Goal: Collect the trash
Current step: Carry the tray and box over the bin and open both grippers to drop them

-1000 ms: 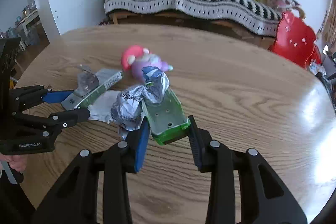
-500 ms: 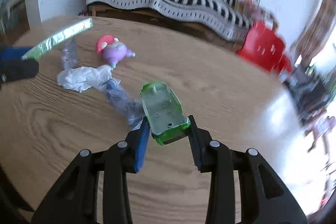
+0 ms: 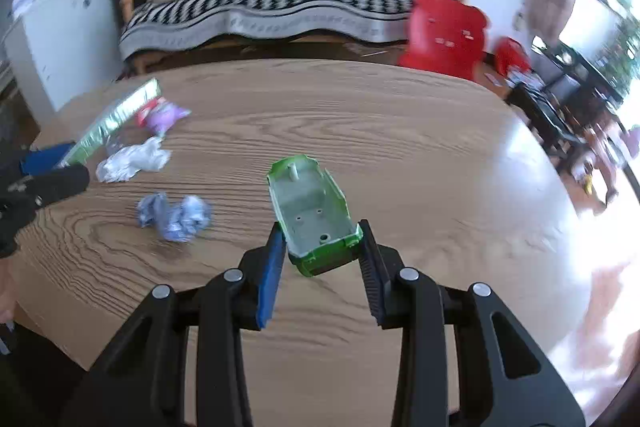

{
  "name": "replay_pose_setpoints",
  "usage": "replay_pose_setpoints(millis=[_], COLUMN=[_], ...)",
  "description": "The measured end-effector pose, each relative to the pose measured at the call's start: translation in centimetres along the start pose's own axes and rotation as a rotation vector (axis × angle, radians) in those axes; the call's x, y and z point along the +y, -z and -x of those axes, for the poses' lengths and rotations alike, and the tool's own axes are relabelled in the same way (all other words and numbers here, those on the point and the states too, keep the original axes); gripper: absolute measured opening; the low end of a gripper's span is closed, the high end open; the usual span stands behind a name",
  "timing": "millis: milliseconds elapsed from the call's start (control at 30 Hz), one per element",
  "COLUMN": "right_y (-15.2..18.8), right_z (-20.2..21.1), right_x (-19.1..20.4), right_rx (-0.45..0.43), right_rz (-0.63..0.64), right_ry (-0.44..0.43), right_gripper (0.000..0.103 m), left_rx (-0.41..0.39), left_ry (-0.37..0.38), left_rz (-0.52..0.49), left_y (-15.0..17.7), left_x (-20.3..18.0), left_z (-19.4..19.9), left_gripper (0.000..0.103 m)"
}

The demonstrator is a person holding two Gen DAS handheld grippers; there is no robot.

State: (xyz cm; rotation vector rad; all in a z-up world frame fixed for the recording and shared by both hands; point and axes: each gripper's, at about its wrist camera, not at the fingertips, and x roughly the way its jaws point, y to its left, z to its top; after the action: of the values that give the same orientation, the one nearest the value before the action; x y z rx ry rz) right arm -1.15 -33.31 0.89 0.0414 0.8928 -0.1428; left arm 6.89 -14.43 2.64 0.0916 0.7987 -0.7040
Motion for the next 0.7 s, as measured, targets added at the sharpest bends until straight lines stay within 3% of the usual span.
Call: replay_pose_setpoints(millis=[133,367,700], right_y=[2.2,7.2,17.2], right_z=[3.0,7.6,12.4], right_x=[-5.1,-14.2,-24.9], right_rx=[-0.027,-0.053,-0.013], right_rz=[-0.091,-0.271,-0.528], right_ry=[0.045,0.161,0.312], right_gripper=[0.036,0.037,0.037], left_rx=[0.017,0.047,0.137], left_ry=[0.043,0.194,0.404], left_rz=[-0.067,-0.22,-0.386], left_y=[-0.3,-0.4,2.8], left_x=[-4.8,-16.0,-29.6], left_z=[-1.3,-3.9,-8.2], left_gripper=[0.057,0.057,0.057])
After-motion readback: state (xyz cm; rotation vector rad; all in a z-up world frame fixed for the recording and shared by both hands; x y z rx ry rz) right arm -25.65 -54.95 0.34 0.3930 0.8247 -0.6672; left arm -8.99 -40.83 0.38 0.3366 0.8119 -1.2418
